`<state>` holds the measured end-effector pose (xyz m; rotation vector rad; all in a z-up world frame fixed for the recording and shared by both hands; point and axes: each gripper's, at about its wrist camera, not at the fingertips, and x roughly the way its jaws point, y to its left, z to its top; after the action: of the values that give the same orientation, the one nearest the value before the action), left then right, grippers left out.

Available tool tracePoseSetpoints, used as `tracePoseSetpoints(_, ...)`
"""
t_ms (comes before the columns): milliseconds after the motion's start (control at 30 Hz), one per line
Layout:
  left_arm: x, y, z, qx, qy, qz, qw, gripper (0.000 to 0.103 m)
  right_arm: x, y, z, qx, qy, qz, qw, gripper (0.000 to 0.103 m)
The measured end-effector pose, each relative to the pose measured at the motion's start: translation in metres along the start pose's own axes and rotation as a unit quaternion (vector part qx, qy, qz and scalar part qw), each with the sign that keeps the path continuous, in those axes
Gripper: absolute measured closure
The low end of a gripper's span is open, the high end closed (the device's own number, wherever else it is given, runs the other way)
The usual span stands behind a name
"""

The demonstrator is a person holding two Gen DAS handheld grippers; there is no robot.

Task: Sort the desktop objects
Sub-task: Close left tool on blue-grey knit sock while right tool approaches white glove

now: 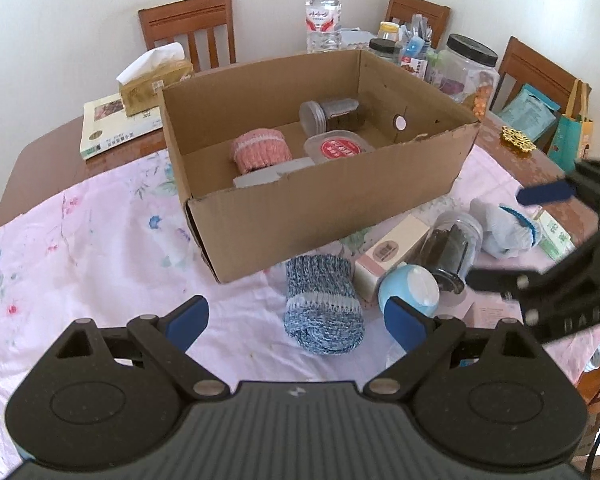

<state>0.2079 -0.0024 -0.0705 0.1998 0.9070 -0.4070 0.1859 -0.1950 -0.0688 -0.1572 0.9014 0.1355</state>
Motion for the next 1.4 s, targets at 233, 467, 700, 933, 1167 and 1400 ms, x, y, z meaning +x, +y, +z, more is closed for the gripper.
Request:
tracePoseSetpoints(233,0.008,-0.006,-0.004,0.004,0.003,0.017,0.9998,0.008,0.001,0.002,-0.016,0.003,0.015,-0.015,1.0,0.0)
tracePoseSetpoints(467,0.017,-0.008,-0.005,-0.004,0.012,0.013,0.9998,0.008,0.003,-0.011,-0.021,0.03,0.023,-0.035,0.999,0.0)
tracePoseSetpoints(700,0.031,-0.009,-0.006,0.002,0.021,0.006,0.9998,0.008,0.002,-0.023,-0.027,0.044,0.03,-0.05,0.997,0.0)
tracePoseSetpoints(933,0.052,-0.011,-0.008,0.014,0.037,0.01,0.9992,0.008,0.007,-0.032,-0.027,0.056,0.034,-0.06,0.996,0.0)
tracePoseSetpoints(1167,0.068,-0.018,-0.009,0.038,0.04,0.015,0.9984,0.008,0.015,-0.04,-0.029,0.064,0.045,-0.069,0.995,0.0)
tracePoseSetpoints(1400,0.083,-0.019,-0.01,0.036,0.047,0.01,0.9982,0.009,0.024,-0.048,-0.027,0.068,0.051,-0.071,0.994,0.0)
